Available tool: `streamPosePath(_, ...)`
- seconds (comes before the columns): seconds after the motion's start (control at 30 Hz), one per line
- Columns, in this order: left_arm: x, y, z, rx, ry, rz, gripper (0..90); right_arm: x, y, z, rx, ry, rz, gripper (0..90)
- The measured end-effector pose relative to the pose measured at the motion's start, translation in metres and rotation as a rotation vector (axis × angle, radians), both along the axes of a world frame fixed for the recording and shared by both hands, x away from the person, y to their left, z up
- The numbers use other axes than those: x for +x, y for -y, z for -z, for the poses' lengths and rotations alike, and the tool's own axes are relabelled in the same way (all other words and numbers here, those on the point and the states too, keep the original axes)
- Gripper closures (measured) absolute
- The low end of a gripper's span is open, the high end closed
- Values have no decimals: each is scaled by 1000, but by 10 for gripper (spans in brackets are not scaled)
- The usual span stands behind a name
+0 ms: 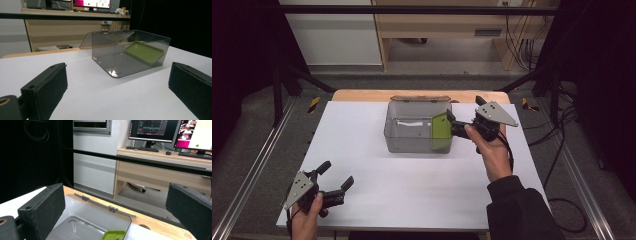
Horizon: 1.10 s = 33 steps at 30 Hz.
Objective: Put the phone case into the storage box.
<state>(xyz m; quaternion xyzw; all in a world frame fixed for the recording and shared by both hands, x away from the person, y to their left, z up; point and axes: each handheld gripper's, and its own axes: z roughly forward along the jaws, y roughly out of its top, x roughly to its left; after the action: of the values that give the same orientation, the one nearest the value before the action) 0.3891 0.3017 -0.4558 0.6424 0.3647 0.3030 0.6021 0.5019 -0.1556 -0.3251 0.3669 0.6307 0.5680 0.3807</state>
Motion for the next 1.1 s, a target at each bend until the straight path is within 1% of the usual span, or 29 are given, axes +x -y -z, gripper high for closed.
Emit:
streamPosePath(0.17, 0, 0, 0, -2, -2, -1, 21, -1, 4, 0, -6, 4, 3, 27)
streamPosePath(0.57, 0, -1, 0, -3, -2, -4, 21, -6, 18, -2, 3, -4, 10, 25)
streamPosePath(1.1, 0, -1, 0, -1, -2, -3, 20, -13, 36, -5, 7, 7, 24, 22)
